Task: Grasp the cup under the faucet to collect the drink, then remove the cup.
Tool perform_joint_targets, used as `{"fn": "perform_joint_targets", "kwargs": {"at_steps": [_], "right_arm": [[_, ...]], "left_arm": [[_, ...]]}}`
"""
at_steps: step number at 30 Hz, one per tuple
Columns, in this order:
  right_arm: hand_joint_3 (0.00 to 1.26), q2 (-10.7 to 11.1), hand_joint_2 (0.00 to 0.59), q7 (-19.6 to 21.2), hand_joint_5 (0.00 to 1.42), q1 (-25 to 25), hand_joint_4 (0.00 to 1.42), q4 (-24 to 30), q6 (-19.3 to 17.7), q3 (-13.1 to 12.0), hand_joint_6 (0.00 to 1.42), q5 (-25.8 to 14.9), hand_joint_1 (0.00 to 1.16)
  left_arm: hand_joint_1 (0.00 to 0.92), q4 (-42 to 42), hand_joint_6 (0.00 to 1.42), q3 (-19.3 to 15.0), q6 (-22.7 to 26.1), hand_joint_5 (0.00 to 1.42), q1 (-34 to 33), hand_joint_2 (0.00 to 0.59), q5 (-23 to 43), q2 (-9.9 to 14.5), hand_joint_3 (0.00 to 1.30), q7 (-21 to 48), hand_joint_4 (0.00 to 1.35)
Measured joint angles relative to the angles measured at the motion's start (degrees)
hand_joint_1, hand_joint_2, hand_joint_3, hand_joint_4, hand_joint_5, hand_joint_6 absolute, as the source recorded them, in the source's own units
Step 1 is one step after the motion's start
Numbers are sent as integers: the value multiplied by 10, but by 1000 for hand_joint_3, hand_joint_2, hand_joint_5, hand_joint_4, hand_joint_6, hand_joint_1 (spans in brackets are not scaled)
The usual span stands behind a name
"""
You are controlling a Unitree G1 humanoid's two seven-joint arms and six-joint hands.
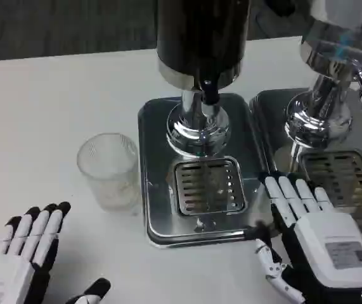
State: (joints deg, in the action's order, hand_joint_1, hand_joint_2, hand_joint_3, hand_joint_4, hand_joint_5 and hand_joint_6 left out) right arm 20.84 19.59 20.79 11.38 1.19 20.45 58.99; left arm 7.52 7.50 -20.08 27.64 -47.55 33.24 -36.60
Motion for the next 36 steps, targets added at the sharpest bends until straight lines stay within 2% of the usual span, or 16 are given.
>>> {"fn": "perform_joint_targets", "kwargs": {"at_steps": [17,23,26,34,36], "right_arm": [[0,-2,541,-6,0,0,0,0,3,-2,0,0,0],[0,-14,541,-6,0,4,0,1,17,-2,0,3,0],[0,-24,541,-6,0,7,0,4,24,6,0,11,0],[0,-33,541,-6,0,18,0,5,35,16,0,18,0],[0,-36,541,-6,0,19,0,7,37,18,0,20,0]], "left_arm": [[0,1,0,-2,0,0,5,171,20,-5,0,2,0],[0,21,0,-2,-12,0,-18,170,25,-5,0,3,0],[0,41,0,-6,-27,0,-22,167,26,-1,0,2,0],[0,50,0,-29,-48,0,-26,161,44,0,0,2,0],[0,52,0,-35,-54,0,-27,140,44,0,0,0,0]]}}
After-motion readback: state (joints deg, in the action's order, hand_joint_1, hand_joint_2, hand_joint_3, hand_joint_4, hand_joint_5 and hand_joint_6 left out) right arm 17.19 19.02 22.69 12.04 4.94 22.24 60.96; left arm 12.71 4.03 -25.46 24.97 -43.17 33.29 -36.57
